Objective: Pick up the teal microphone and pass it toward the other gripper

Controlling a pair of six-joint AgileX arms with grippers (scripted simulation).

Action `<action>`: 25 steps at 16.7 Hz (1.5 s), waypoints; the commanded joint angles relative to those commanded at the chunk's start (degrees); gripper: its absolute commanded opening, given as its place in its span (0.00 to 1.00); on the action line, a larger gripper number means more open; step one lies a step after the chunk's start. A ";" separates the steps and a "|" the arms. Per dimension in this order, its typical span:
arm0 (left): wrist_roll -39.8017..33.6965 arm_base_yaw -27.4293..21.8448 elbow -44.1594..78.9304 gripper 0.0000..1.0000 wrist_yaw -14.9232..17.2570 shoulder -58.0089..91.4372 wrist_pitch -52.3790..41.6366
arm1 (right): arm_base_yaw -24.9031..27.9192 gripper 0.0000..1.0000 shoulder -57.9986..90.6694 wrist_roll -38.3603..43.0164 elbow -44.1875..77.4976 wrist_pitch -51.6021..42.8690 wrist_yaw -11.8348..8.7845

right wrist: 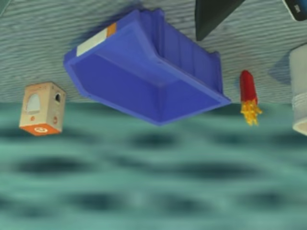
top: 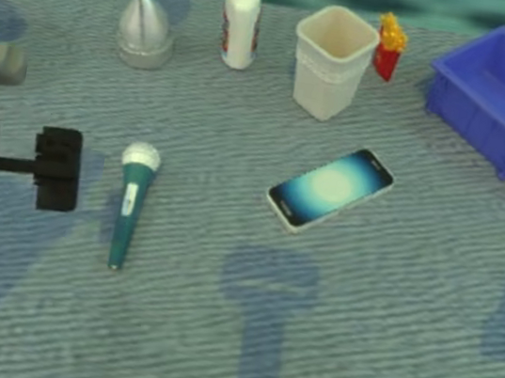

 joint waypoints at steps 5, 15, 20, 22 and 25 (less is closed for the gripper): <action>-5.10 -5.56 16.28 1.00 -0.38 23.72 -12.28 | 0.00 1.00 0.00 0.00 0.00 0.00 0.00; -8.93 -9.67 29.20 1.00 -0.70 41.03 -20.58 | 0.00 1.00 0.00 0.00 0.00 0.00 0.00; -8.68 -9.41 28.00 1.00 -0.67 42.39 -18.23 | 0.00 1.00 0.00 0.00 0.00 0.00 0.00; -8.52 -9.34 26.33 1.00 -0.65 45.03 -13.76 | 0.00 1.00 0.00 0.00 0.00 0.00 0.00; -8.28 -9.14 23.14 1.00 -0.60 49.84 -5.08 | 0.00 1.00 0.00 0.00 0.00 0.00 0.00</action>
